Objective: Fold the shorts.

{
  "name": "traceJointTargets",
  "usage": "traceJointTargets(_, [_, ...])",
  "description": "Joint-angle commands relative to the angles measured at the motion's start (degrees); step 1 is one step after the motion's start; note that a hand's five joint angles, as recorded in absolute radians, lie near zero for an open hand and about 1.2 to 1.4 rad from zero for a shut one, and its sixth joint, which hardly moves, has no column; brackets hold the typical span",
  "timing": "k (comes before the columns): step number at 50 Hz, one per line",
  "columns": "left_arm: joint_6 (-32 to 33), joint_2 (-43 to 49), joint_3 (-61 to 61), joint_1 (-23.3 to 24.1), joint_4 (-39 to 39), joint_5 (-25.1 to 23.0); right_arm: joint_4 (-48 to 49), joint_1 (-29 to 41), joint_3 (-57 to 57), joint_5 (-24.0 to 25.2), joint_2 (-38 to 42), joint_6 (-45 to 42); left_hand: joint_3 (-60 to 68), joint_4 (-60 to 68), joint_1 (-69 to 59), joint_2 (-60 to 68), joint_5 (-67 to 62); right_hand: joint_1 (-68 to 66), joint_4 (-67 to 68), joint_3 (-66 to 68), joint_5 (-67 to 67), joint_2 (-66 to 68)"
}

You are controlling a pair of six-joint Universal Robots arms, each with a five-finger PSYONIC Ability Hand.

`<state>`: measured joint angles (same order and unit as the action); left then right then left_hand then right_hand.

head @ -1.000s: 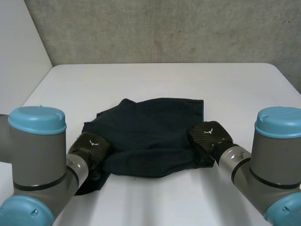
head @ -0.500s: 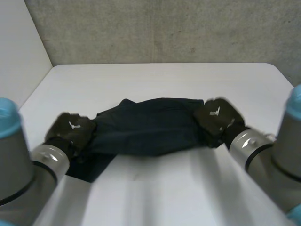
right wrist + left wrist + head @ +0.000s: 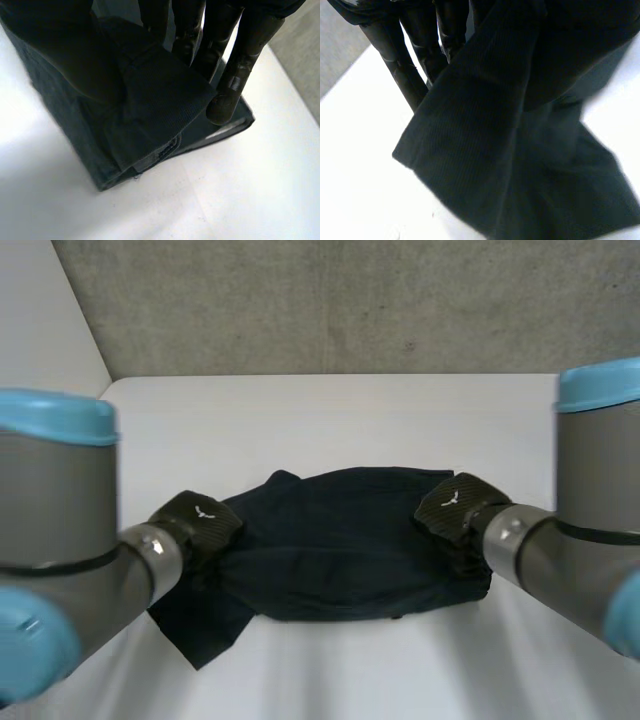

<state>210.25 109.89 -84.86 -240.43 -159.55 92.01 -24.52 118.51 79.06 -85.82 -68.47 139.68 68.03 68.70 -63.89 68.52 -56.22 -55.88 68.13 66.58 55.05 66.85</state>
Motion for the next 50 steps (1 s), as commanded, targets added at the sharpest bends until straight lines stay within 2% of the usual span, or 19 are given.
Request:
traceJointTargets(1, [3.5,14.2,23.1,-0.8,-0.2,5.6,8.6,0.1,-13.7,-4.8,10.3,0.0,12.0,11.3,-16.1,11.5,-13.8,-24.1,11.9,13.4,15.0,13.1])
traceJointTargets(5, [4.6,15.1,39.2,-0.7,-3.6,7.6,17.7,0.0,-22.6,-5.4,10.1,0.5,12.0,11.3,-16.1,11.5,-13.8,-24.1,11.9,13.4,15.0,13.1])
traceJointTargets(6, [4.6,15.1,42.0,-0.7,-5.3,7.5,22.5,0.0,-25.7,-5.3,9.5,1.0,12.0,11.3,-16.1,11.5,-13.8,-24.1,11.9,13.4,15.0,13.1])
traceJointTargets(8, [4.2,14.6,48.3,-0.5,-12.1,7.2,28.3,0.0,-27.9,-5.3,8.1,1.5,12.0,11.3,-16.1,11.5,-13.8,-24.1,11.9,13.4,15.0,13.1])
traceJointTargets(11, [4.6,12.4,50.1,0.0,-21.3,7.2,41.5,0.1,-28.4,-5.1,4.1,3.2,12.0,11.3,-16.1,11.5,-13.8,-24.1,11.9,13.4,15.0,13.1])
traceJointTargets(12, [4.5,9.1,49.4,0.0,-28.2,7.2,45.0,0.1,-28.1,-5.1,3.3,3.8,12.0,11.3,-16.1,11.5,-13.8,-24.1,11.9,13.4,15.0,13.1])
traceJointTargets(14, [4.5,5.8,47.8,-0.3,-34.6,7.3,53.3,0.0,-26.7,-5.3,1.3,5.2,12.0,11.3,-16.1,11.5,-13.8,-24.1,11.9,13.4,15.0,13.1])
traceJointTargets(15, [4.5,2.9,45.1,-0.6,-40.2,7.4,55.2,0.1,-26.1,-5.3,0.9,5.4,12.0,11.3,-16.1,11.5,-13.8,-24.1,11.9,13.4,15.0,13.1])
traceJointTargets(16, [4.5,1.7,43.6,-0.7,-42.4,7.3,56.3,0.1,-25.6,-5.2,0.5,5.7,12.0,11.3,-16.1,11.5,-13.8,-24.1,11.9,13.4,15.0,13.1])
traceJointTargets(19, [4.5,-0.5,37.5,-0.1,-45.2,6.3,56.2,0.1,-24.4,-5.5,0.3,5.9,12.0,11.3,-16.1,11.5,-13.8,-24.1,11.9,13.4,15.0,13.1])
traceJointTargets(32, [3.8,0.1,11.0,-0.9,-44.4,4.8,47.8,-0.3,-12.0,-5.0,5.0,5.7,12.0,11.3,-16.1,11.5,-13.8,-24.1,11.9,13.4,15.0,13.1])
traceJointTargets(43, [3.3,16.0,-2.3,-0.7,-44.3,5.6,40.3,0.0,-4.0,-1.5,18.8,3.8,12.0,11.3,-16.1,11.5,-13.8,-24.1,11.9,13.4,15.0,13.1])
traceJointTargets(47, [4.1,17.6,-5.5,-0.6,-43.7,5.6,34.6,-0.6,-2.5,-1.5,20.2,2.4,12.0,11.3,-16.1,11.5,-13.8,-24.1,11.9,13.4,15.0,13.1])
traceJointTargets(50, [4.2,14.7,-8.5,-0.2,-42.6,6.5,31.6,-0.8,-0.3,-1.1,18.9,2.5,12.0,11.3,-16.1,11.5,-13.8,-24.1,11.9,13.4,15.0,13.1])
